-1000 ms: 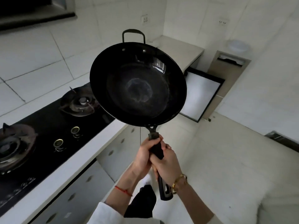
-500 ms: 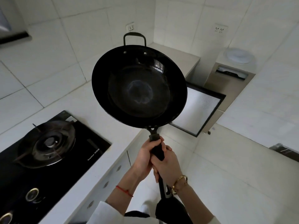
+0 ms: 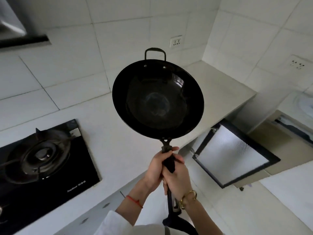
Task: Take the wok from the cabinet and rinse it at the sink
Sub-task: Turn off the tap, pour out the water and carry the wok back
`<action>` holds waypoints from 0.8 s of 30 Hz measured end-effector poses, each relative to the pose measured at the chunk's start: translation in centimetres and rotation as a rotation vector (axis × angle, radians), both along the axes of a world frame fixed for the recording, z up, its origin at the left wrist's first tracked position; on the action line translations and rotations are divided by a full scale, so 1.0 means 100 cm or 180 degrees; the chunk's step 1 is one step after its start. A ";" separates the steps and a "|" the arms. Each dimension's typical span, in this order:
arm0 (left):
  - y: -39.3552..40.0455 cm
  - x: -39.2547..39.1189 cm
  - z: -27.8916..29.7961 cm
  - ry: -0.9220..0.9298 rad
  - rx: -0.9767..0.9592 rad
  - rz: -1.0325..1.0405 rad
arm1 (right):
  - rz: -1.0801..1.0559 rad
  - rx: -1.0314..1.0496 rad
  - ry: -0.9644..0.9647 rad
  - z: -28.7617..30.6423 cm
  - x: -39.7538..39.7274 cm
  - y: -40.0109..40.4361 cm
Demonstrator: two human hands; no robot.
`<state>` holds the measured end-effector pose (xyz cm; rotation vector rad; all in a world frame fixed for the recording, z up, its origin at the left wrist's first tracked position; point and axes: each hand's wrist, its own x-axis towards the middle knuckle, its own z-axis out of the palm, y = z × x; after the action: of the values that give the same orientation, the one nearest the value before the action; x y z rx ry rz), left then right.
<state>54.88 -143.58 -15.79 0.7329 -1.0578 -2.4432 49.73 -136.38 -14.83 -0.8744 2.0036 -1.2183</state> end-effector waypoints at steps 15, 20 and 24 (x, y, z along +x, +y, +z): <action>-0.077 -0.083 -0.021 -0.0422 0.0340 0.1501 | 0.1265 0.0422 -0.0106 -0.019 -0.111 -0.100; -0.095 -0.066 -0.032 -0.0837 0.0320 0.2013 | 0.1310 0.0553 -0.0266 -0.043 -0.091 -0.131; -0.113 -0.049 -0.042 -0.0951 0.0336 0.2264 | 0.1418 0.0607 -0.0450 -0.054 -0.071 -0.155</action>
<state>49.94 -154.92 -19.95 1.2800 -0.6060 -1.8139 42.59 -151.88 -20.21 -1.0364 1.6625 -0.8009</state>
